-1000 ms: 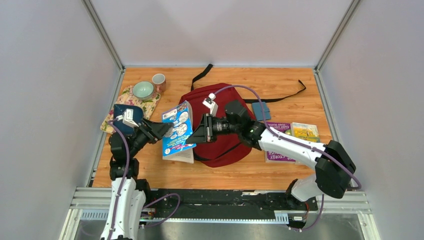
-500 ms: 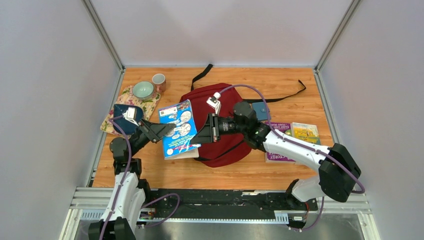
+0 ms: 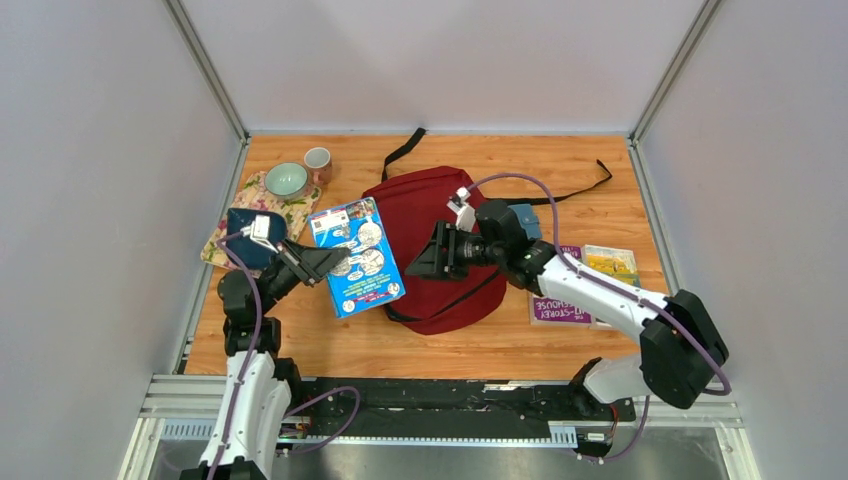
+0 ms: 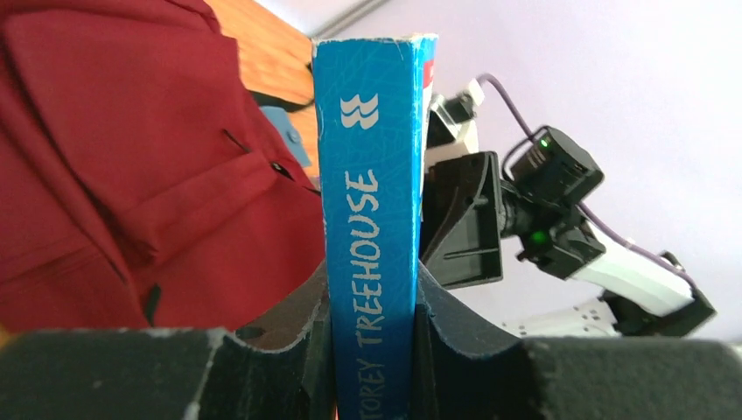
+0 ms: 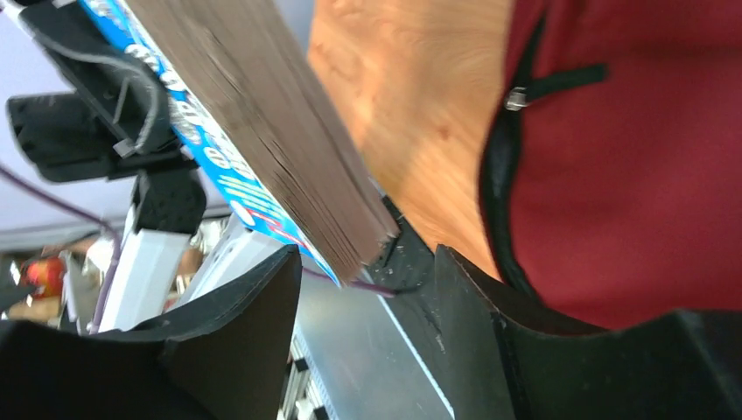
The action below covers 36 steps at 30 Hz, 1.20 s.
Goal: Pack the student bag
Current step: Pick up the book from the center of the board.
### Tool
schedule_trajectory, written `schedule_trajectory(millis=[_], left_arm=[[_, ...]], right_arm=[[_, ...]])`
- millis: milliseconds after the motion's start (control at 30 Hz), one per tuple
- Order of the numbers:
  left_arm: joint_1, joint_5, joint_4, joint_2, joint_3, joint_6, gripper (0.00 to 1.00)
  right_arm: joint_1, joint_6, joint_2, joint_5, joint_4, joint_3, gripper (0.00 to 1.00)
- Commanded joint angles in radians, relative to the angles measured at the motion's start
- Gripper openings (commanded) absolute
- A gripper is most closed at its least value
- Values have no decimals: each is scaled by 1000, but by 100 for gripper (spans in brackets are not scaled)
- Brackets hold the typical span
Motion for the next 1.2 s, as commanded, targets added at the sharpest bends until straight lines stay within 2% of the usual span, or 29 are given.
schedule_trajectory(millis=[0, 67, 200, 300, 533, 633, 800, 933, 1167], left_arm=[[0, -156, -110, -53, 69, 130, 0], [0, -205, -86, -56, 57, 104, 0], [0, -288, 92, -47, 2, -2, 0], [-7, -358, 172, -49, -33, -63, 0], [-87, -469, 189, -42, -24, -59, 0], [-115, -510, 215, -38, -41, -83, 0], [-130, -563, 275, -29, -66, -121, 0], [-161, -573, 332, -12, -92, -152, 0], [-185, -586, 372, 2, -119, -177, 0]], right_arm=[[-12, -25, -113, 174, -134, -52, 61], [-4, 18, -165, 159, -62, -123, 61], [26, 123, -203, 111, 98, -209, 63], [60, 229, -174, 98, 246, -236, 63], [106, 467, -20, 172, 634, -261, 65], [112, 530, 48, 199, 742, -243, 66], [112, 582, 163, 191, 791, -180, 67], [112, 619, 215, 214, 947, -181, 68], [112, 593, 248, 223, 934, -141, 69]])
